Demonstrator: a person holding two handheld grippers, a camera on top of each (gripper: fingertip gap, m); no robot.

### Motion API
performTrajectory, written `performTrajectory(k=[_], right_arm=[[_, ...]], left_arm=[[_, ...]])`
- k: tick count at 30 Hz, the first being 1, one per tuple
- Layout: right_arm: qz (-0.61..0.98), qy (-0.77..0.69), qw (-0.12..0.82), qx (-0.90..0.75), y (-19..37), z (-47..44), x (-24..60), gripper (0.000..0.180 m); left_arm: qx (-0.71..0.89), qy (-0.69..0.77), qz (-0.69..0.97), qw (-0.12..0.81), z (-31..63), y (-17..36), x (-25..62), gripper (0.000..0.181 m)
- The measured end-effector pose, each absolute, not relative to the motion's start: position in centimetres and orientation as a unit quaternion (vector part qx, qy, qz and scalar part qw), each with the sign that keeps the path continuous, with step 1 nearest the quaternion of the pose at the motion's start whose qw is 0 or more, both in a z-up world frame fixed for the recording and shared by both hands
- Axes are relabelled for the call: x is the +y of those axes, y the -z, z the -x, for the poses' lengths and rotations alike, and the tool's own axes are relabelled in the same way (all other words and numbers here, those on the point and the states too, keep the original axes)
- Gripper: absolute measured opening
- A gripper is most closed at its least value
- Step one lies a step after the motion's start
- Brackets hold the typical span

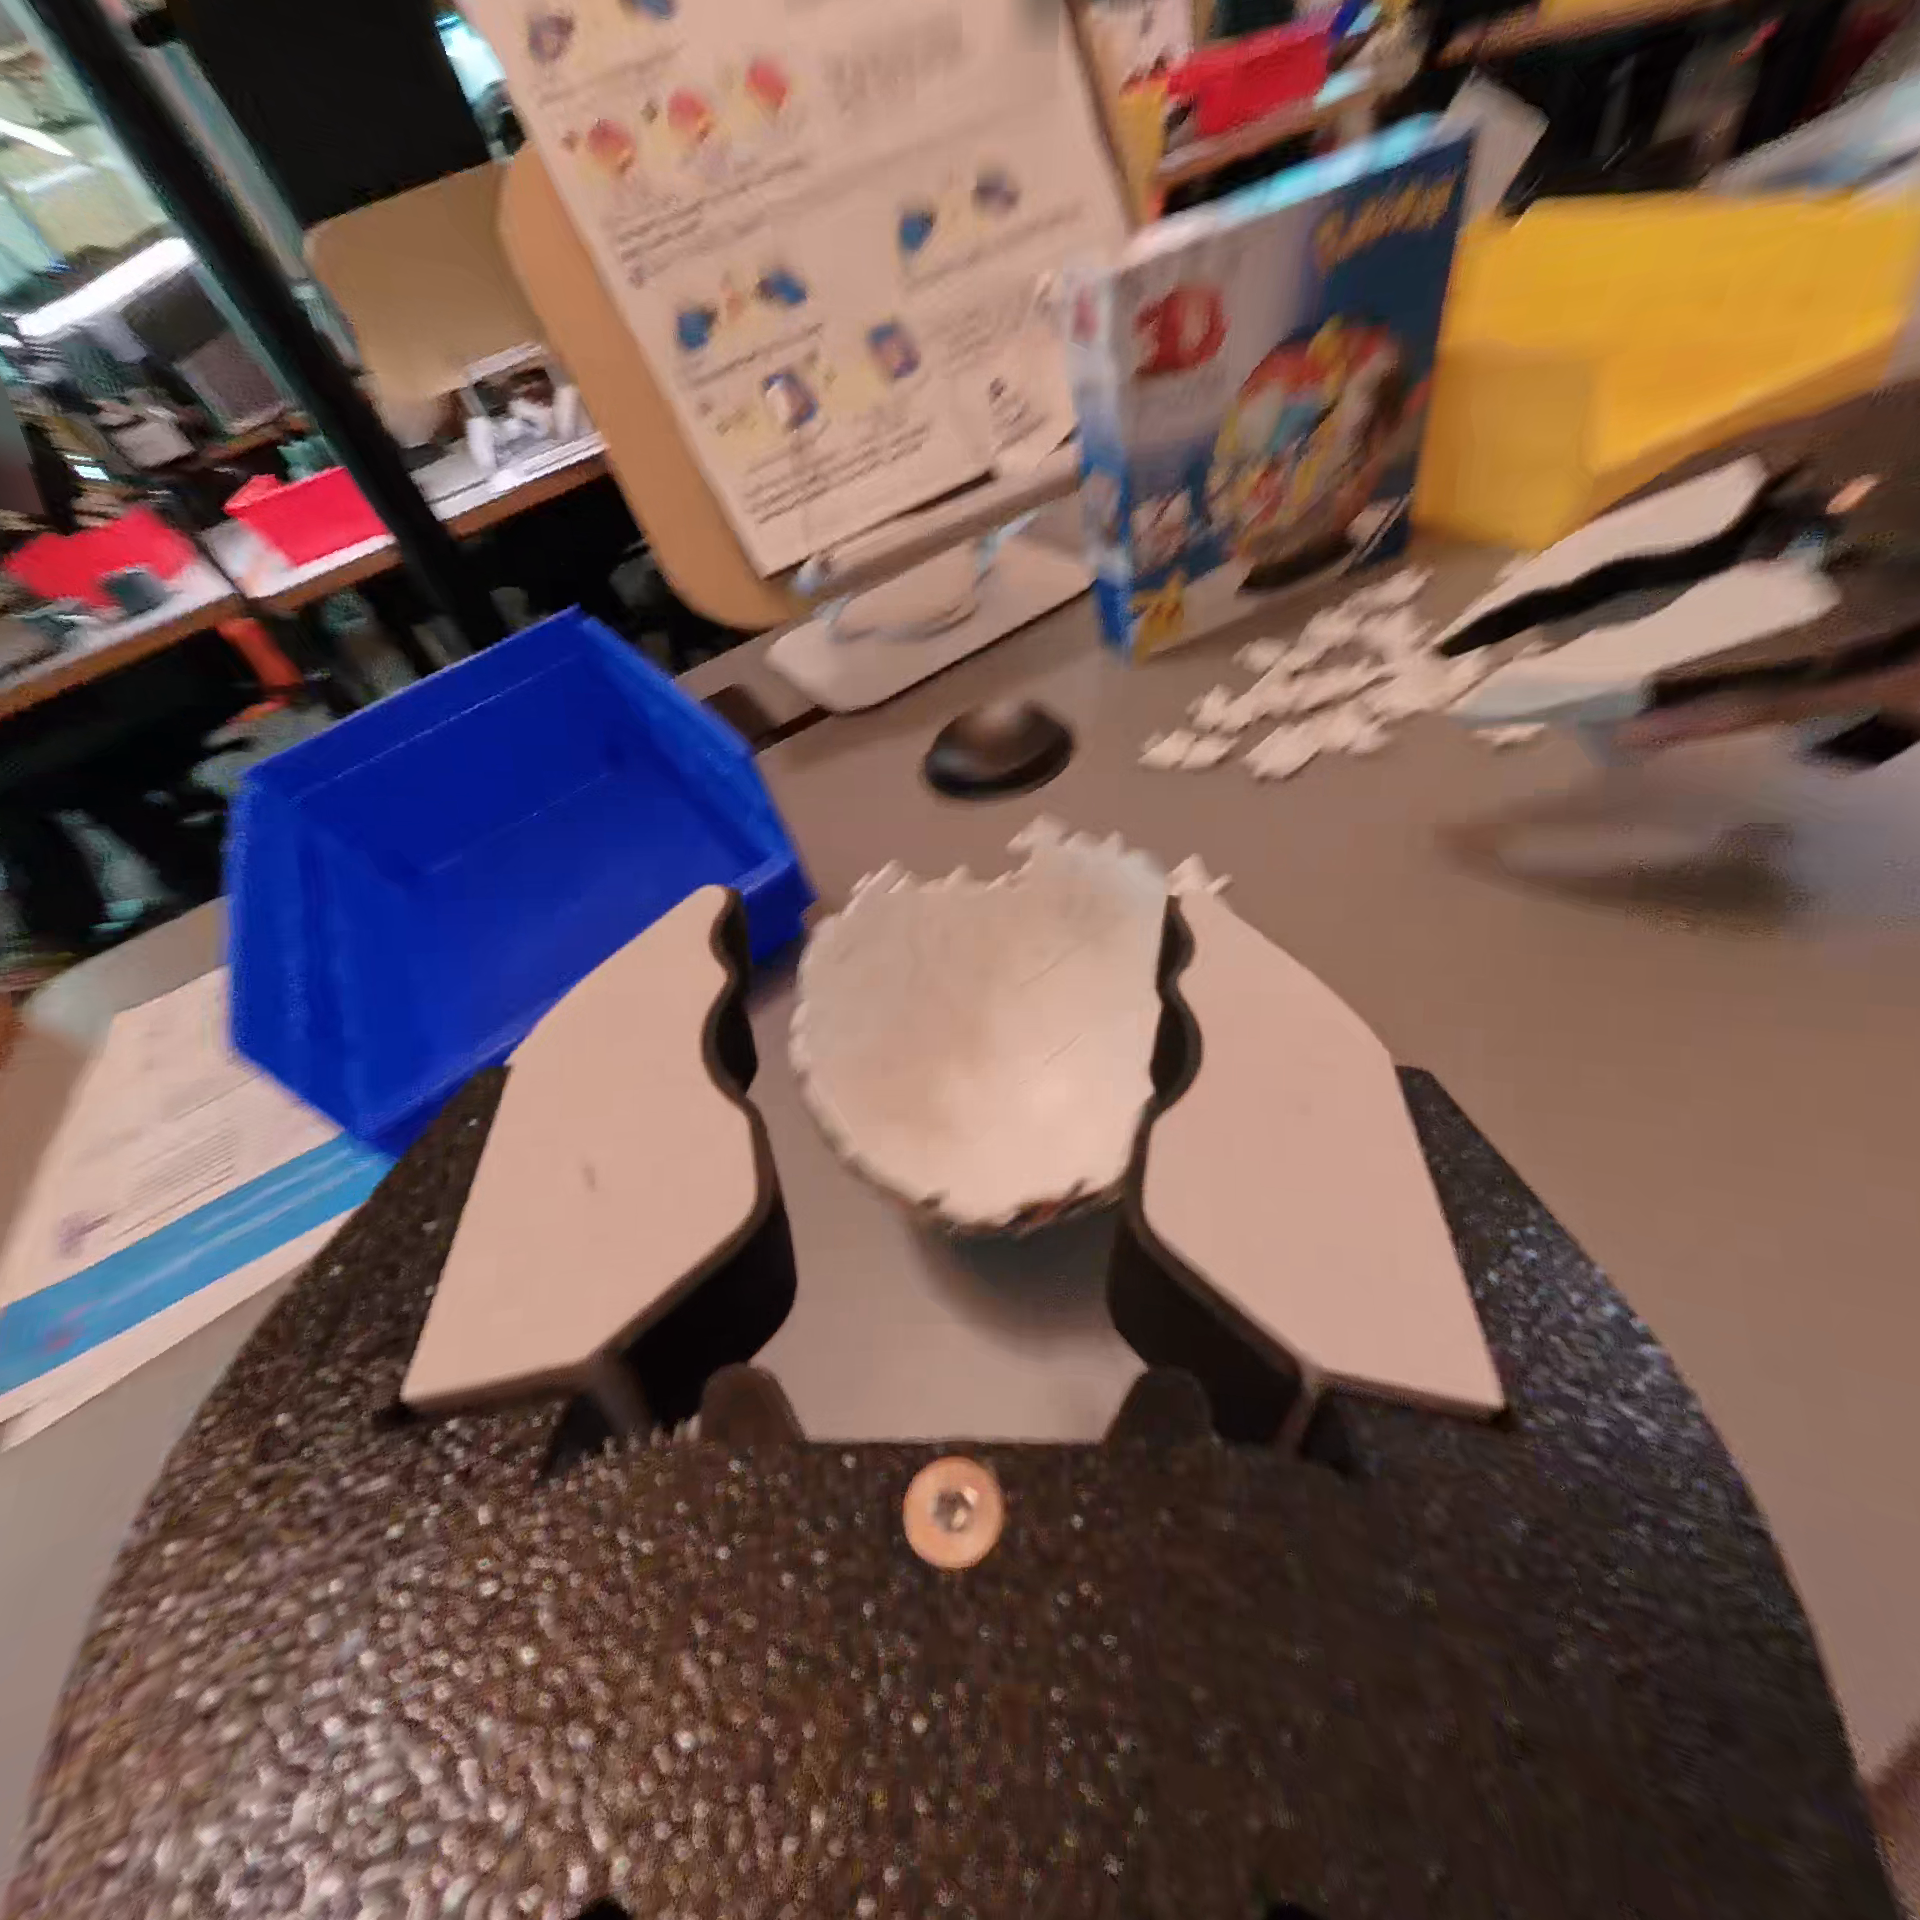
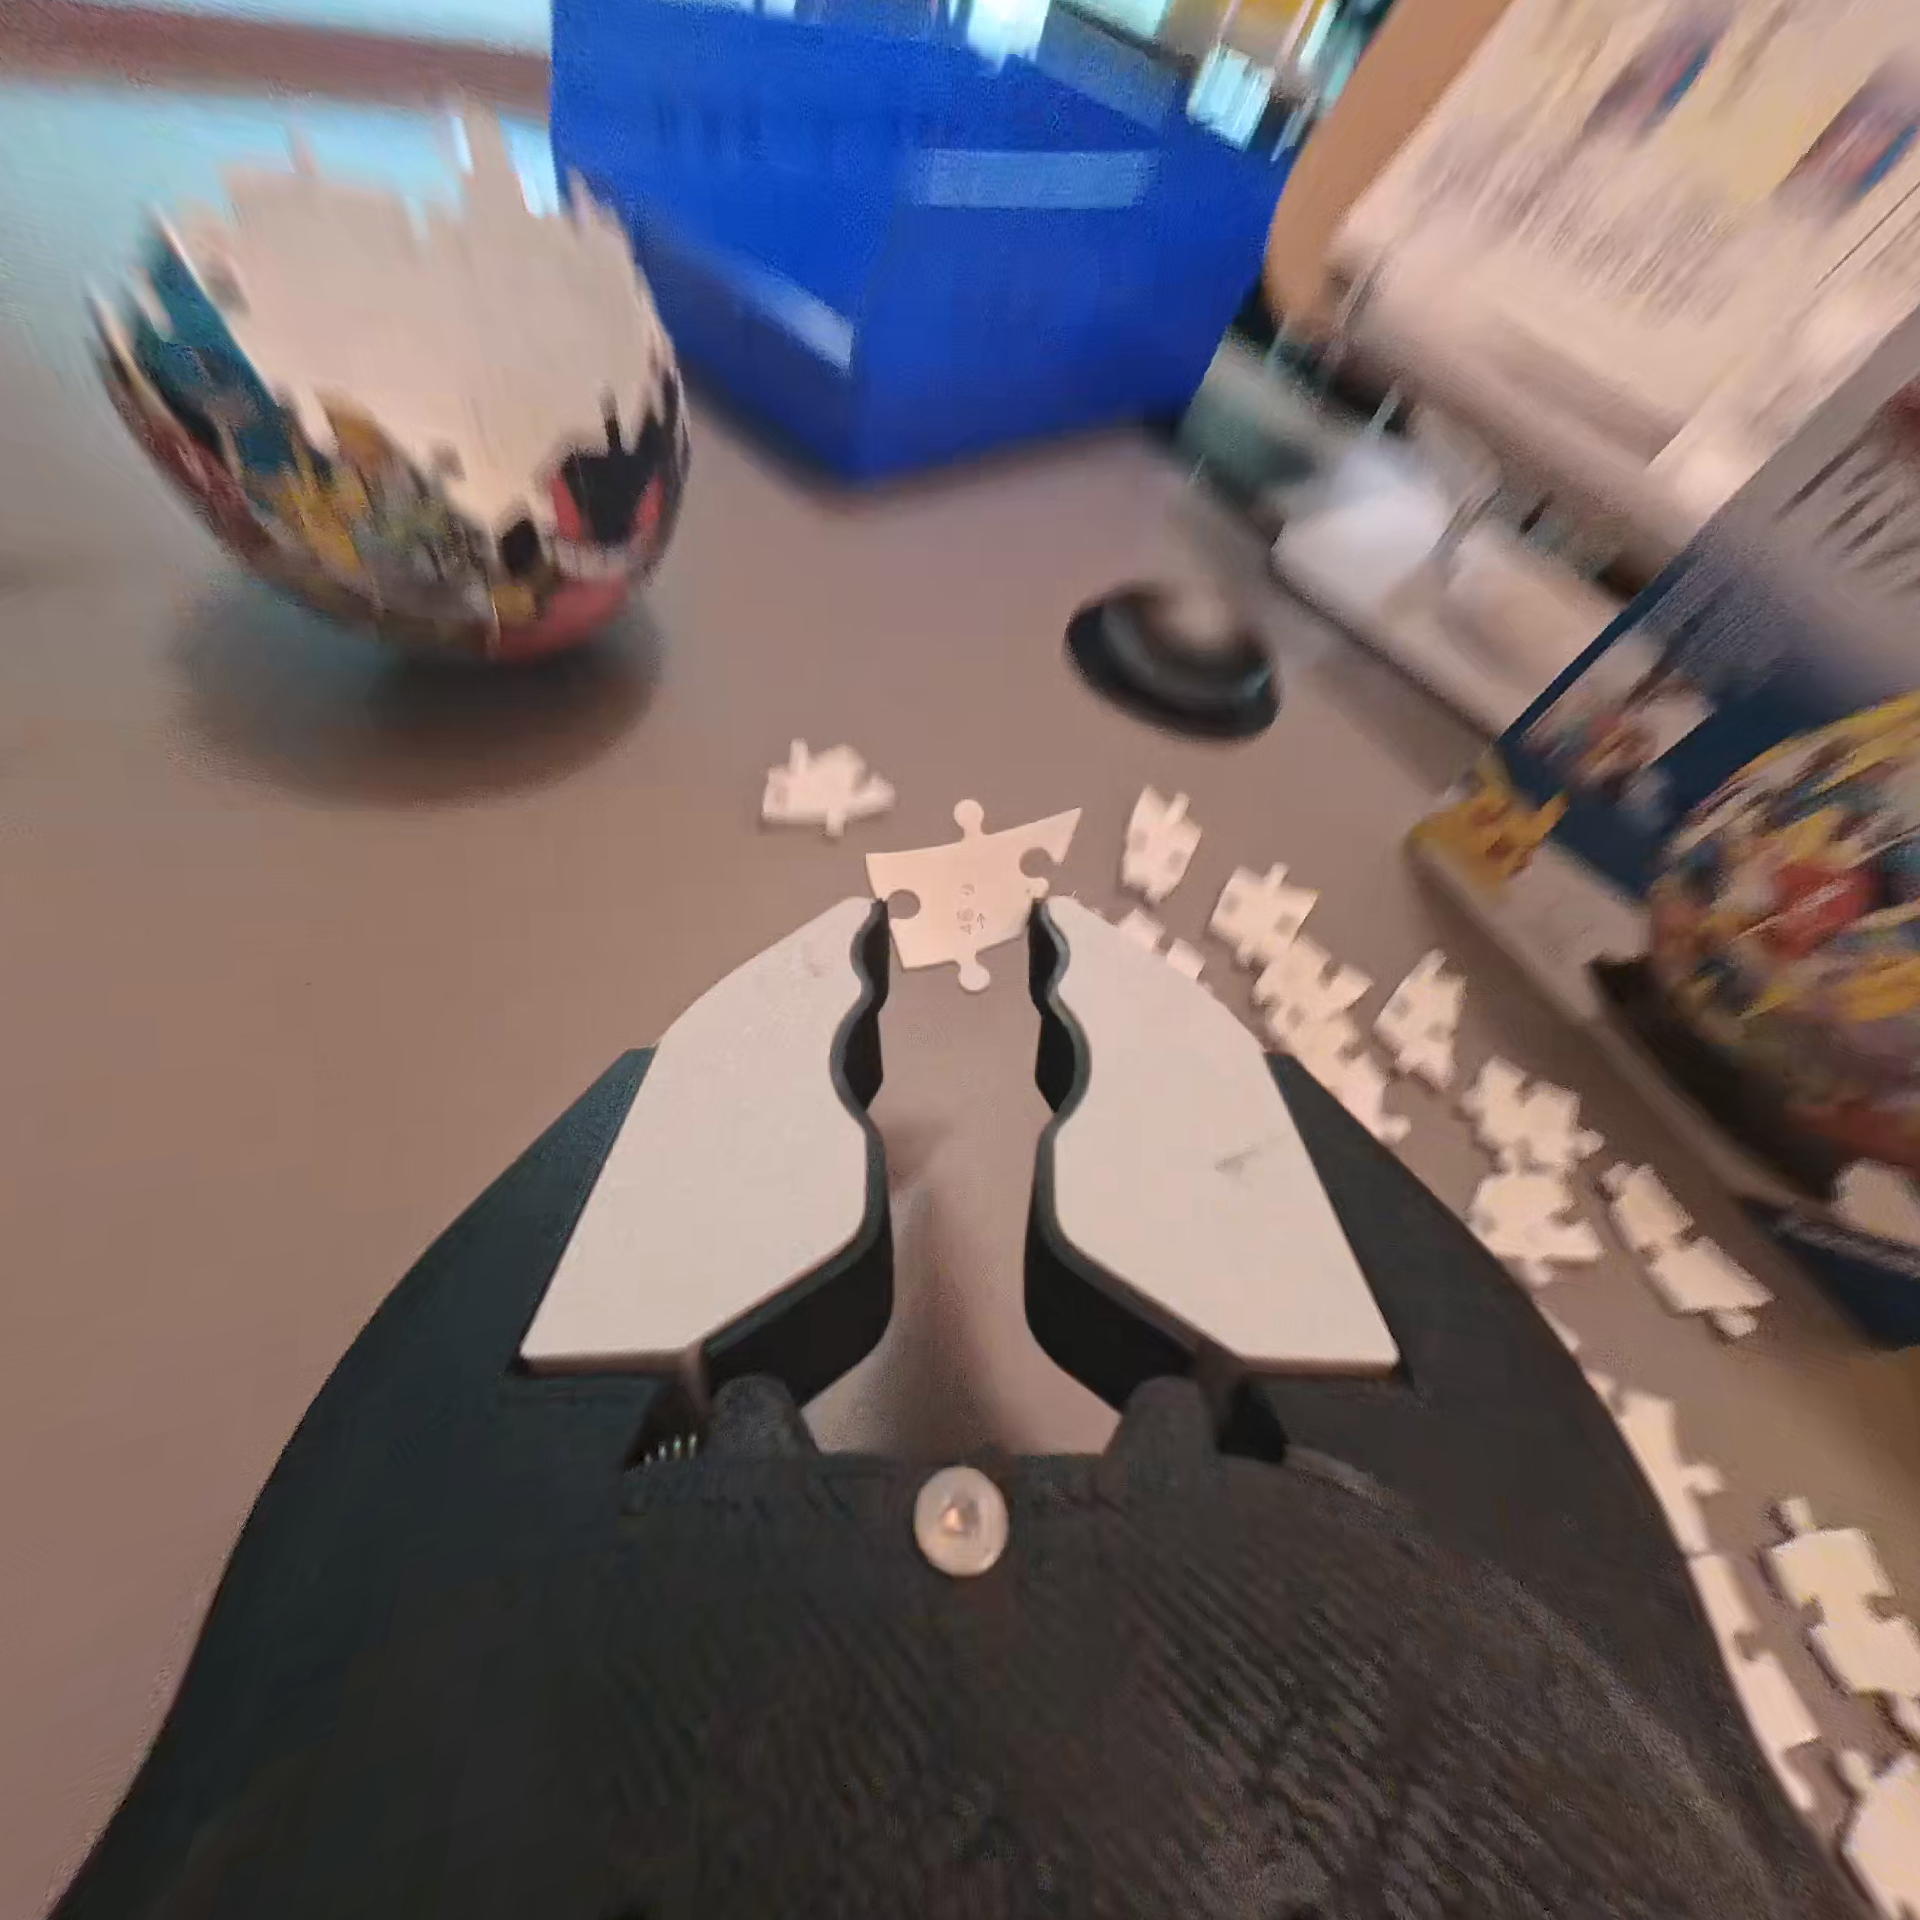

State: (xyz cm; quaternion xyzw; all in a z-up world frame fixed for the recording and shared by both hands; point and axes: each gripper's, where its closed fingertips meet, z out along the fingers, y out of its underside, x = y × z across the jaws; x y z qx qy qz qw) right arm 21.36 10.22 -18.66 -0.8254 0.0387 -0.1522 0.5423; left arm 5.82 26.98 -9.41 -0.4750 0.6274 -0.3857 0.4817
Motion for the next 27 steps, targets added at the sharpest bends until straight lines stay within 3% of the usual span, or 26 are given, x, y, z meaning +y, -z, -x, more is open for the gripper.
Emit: performTrajectory(k=[1, 5, 13, 20, 27], right_arm=[[0.795, 0.182, 0.577, 0.037, 16.8, -21.1, 10.3, 0.025], [0.699, 0.28, 0.657, 0.026, 11.3, -18.6, 10.5, 0.025], [0.634, 0.418, 0.65, -0.041, 7.0, -14.0, 10.2, 0.025], [0.628, 0.413, 0.658, -0.035, 7.0, -12.8, 10.4, 0.025], [0.642, 0.425, 0.637, -0.046, 8.3, -12.7, 10.2, 0.025]], left_arm=[[0.626, 0.413, 0.473, 0.462, -6.2, 8.5, 25.6, 0.069], [0.651, 0.487, 0.466, 0.348, -8.9, 7.6, 19.1, 0.053], [0.613, 0.625, 0.465, 0.137, -12.0, 9.1, 12.6, 0.034], [0.614, 0.656, 0.428, 0.1, -12.0, 8.6, 10.8, 0.031], [0.62, 0.661, 0.414, 0.082, -12.7, 9.1, 10.3, 0.004]])
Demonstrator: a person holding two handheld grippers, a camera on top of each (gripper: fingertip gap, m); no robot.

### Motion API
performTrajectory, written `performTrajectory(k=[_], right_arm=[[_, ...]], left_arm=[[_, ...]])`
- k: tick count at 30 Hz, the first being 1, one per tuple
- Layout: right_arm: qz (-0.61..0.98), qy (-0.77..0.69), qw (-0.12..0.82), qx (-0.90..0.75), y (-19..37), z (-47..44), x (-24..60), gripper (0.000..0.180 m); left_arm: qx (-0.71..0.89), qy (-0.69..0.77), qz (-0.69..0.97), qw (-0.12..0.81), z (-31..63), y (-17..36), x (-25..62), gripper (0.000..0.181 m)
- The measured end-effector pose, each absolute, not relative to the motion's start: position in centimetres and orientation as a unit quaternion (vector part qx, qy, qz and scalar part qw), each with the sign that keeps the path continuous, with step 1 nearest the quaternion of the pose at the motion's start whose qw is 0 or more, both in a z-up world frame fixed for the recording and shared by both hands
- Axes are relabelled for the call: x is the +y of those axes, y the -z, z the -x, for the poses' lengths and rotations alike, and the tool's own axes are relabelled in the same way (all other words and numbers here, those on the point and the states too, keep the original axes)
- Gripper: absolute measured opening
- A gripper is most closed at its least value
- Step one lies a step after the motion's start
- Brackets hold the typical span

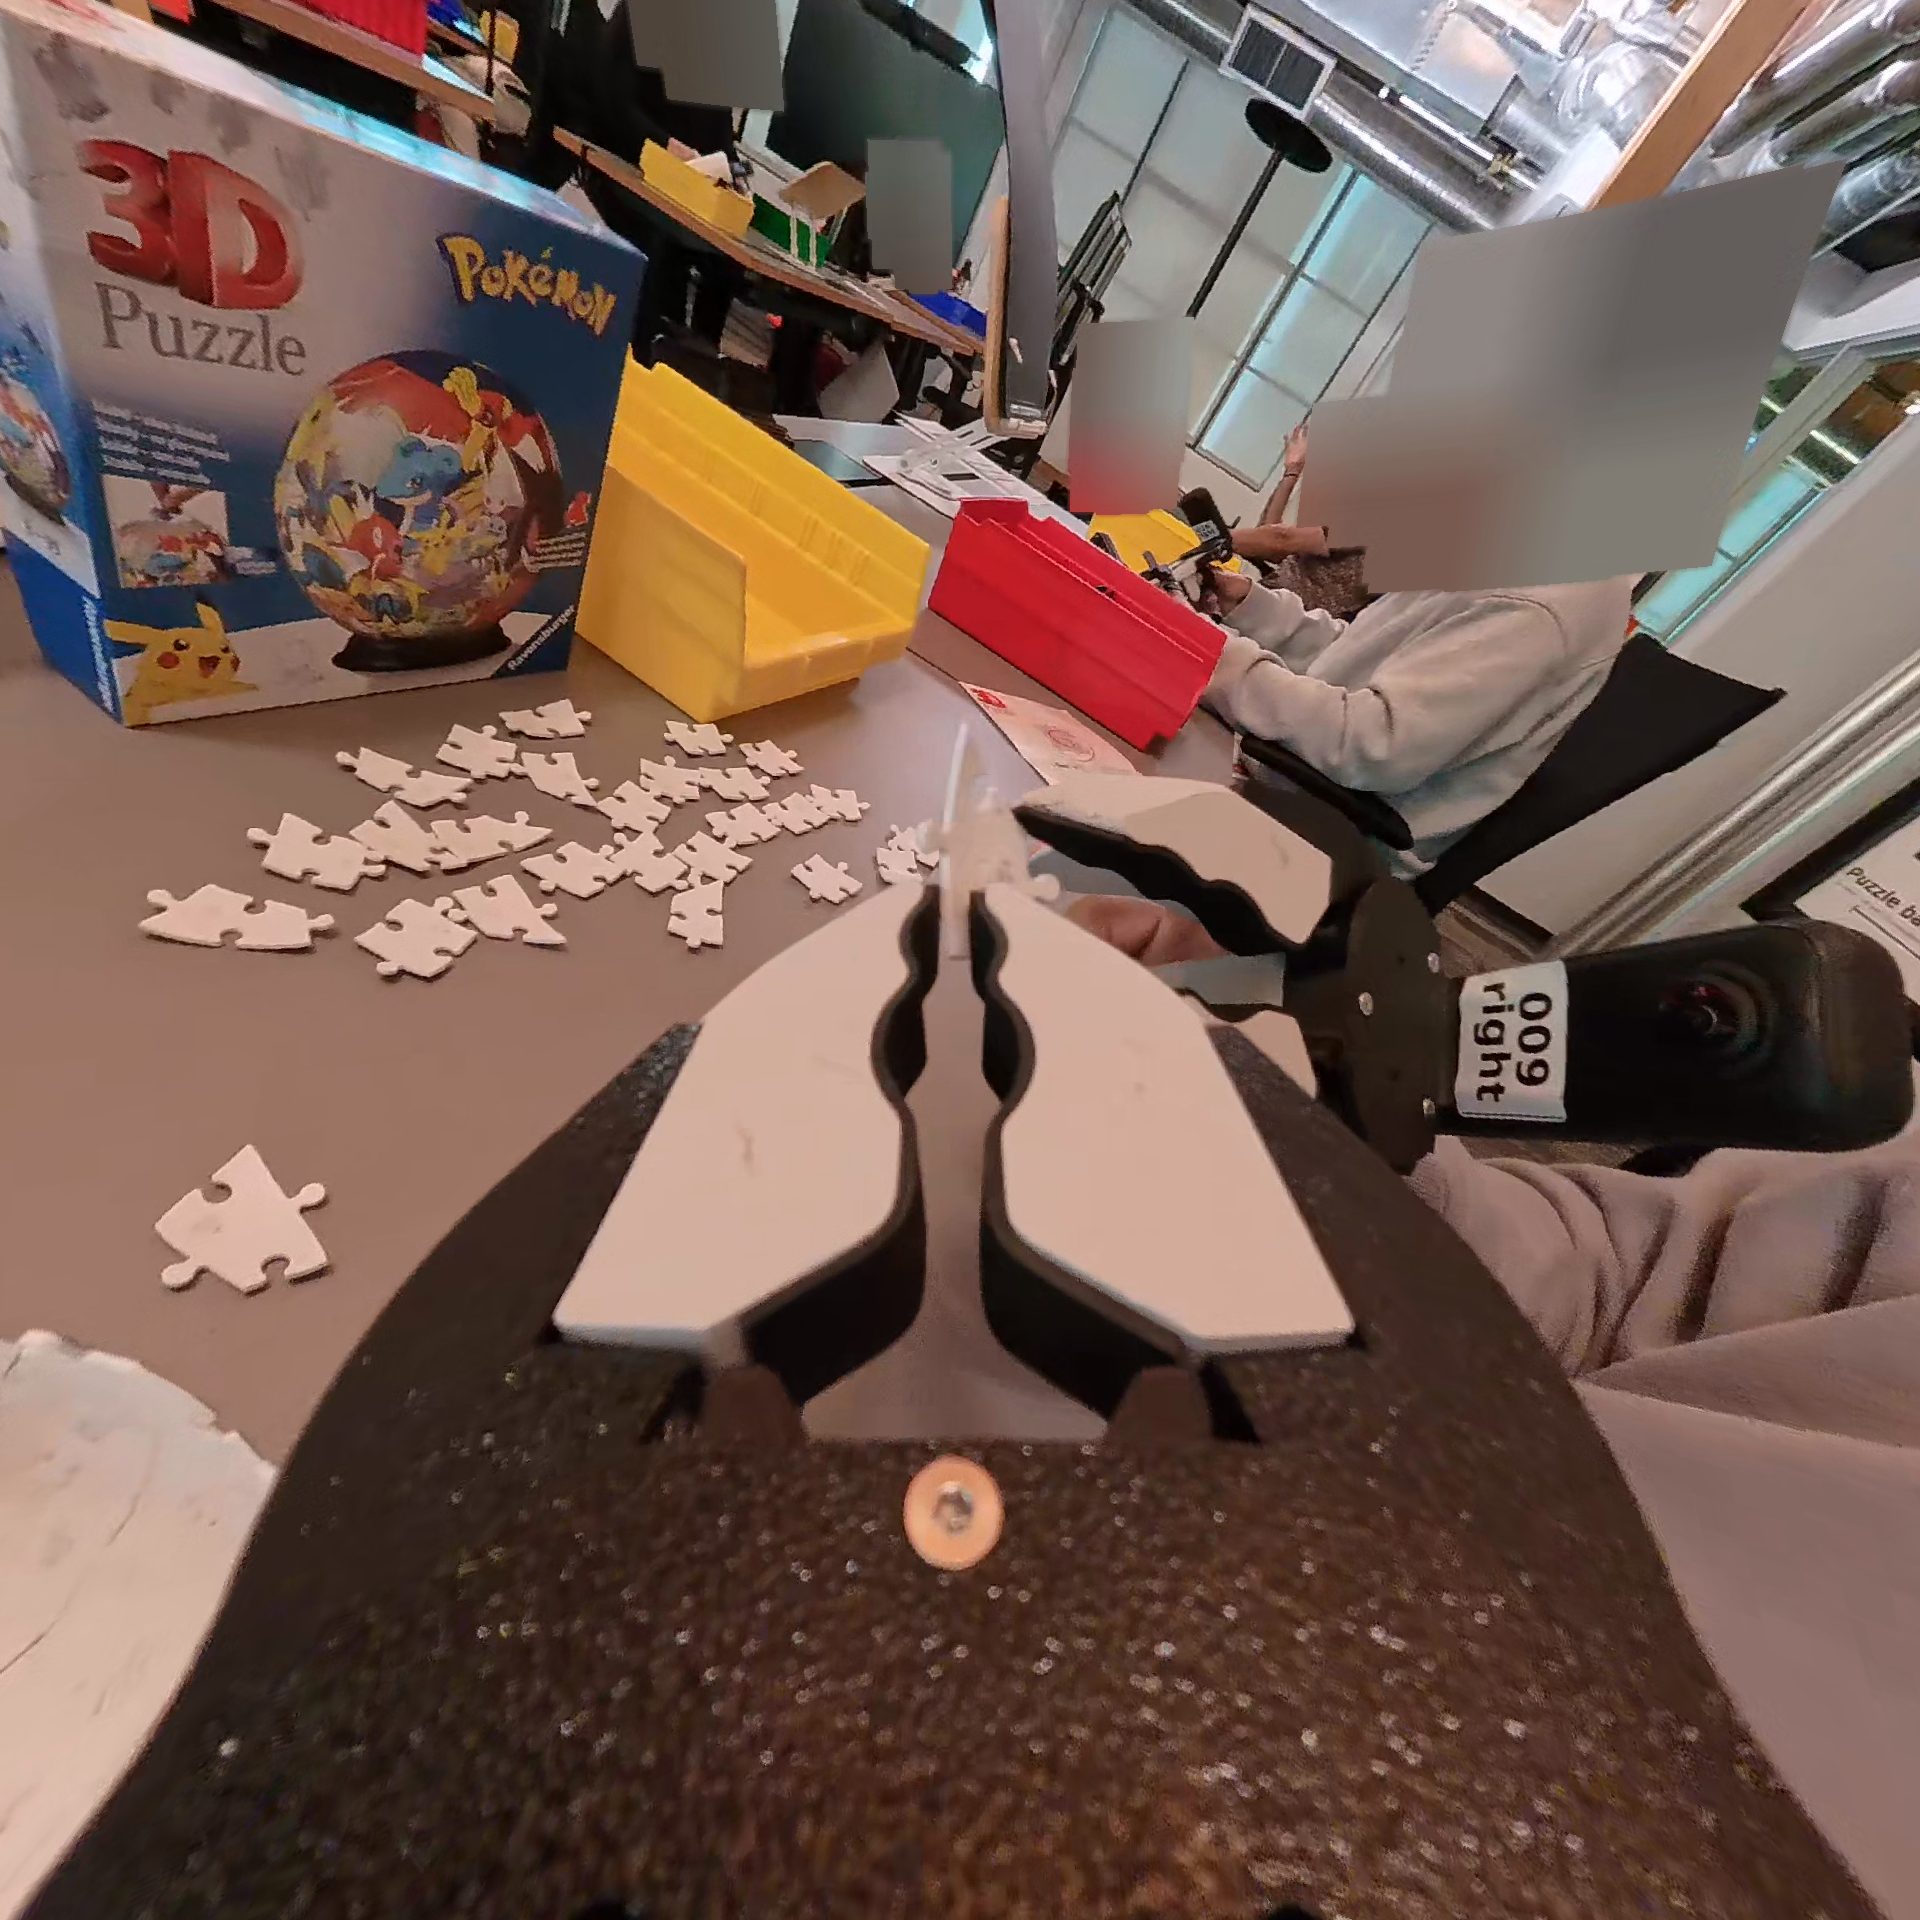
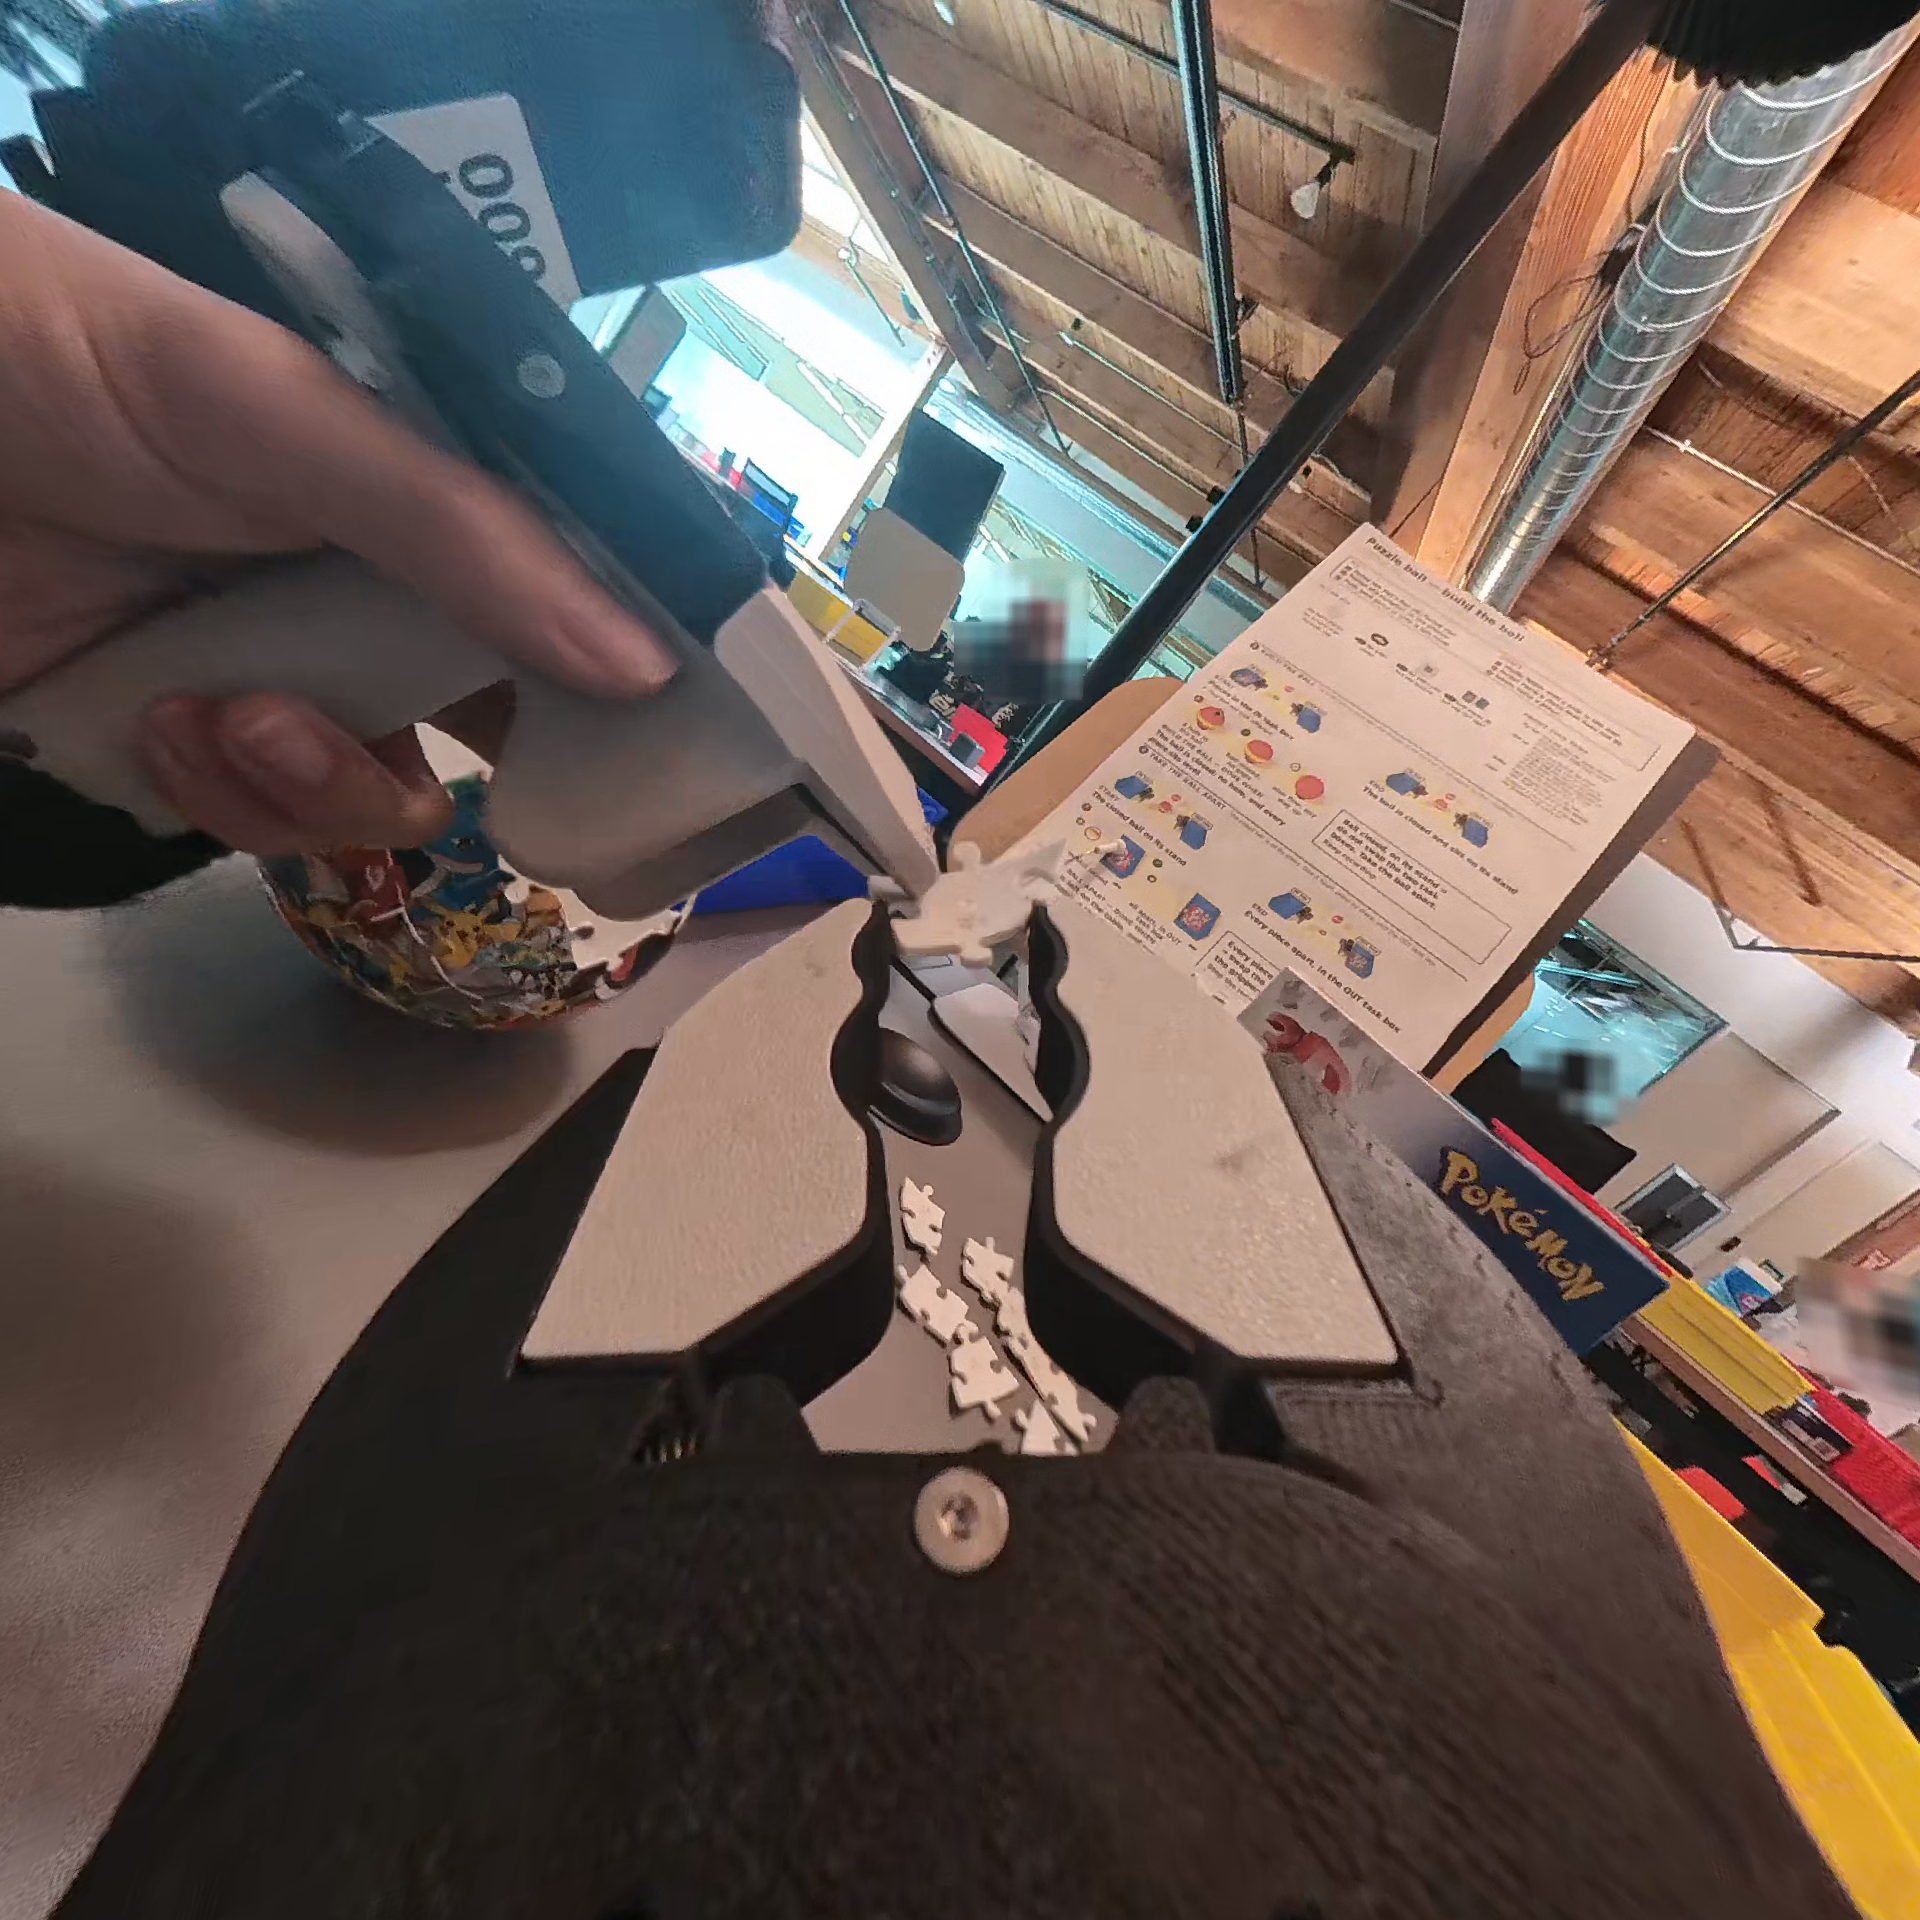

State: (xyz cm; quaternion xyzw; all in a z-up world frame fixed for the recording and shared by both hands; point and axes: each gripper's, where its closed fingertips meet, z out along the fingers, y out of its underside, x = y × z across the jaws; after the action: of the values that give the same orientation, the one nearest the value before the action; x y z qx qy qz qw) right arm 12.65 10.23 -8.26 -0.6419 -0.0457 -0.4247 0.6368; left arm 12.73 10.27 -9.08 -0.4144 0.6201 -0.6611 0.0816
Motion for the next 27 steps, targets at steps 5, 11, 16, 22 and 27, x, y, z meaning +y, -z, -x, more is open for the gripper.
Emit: performTrajectory(k=[5, 11, 16, 22, 27], right_arm=[[0.652, 0.418, 0.63, -0.047, 9.2, -13.1, 9.8, 0.014], [0.679, 0.372, 0.631, -0.047, 10.5, -14.2, 9.4, 0.029], [0.726, 0.295, 0.617, -0.078, 11.9, -14.5, 9.0, 0.042], [0.752, 0.201, 0.617, -0.116, 12.7, -13.8, 9.3, 0.047], [0.75, 0.126, 0.641, -0.1, 11.7, -14.6, 9.5, 0.03]], left_arm=[[0.63, 0.655, 0.406, 0.099, -13.7, 9.6, 10.5, 0.001], [0.702, 0.559, 0.394, 0.196, -14.6, 11.8, 11.7, 0.001], [0.788, 0.437, 0.34, 0.269, -14.6, 14.7, 12.7, 0.001], [0.812, 0.438, 0.299, 0.243, -14.0, 15.8, 10.8, 0.001], [0.788, 0.481, 0.315, 0.218, -14.3, 15.5, 10.1, 0.001]])
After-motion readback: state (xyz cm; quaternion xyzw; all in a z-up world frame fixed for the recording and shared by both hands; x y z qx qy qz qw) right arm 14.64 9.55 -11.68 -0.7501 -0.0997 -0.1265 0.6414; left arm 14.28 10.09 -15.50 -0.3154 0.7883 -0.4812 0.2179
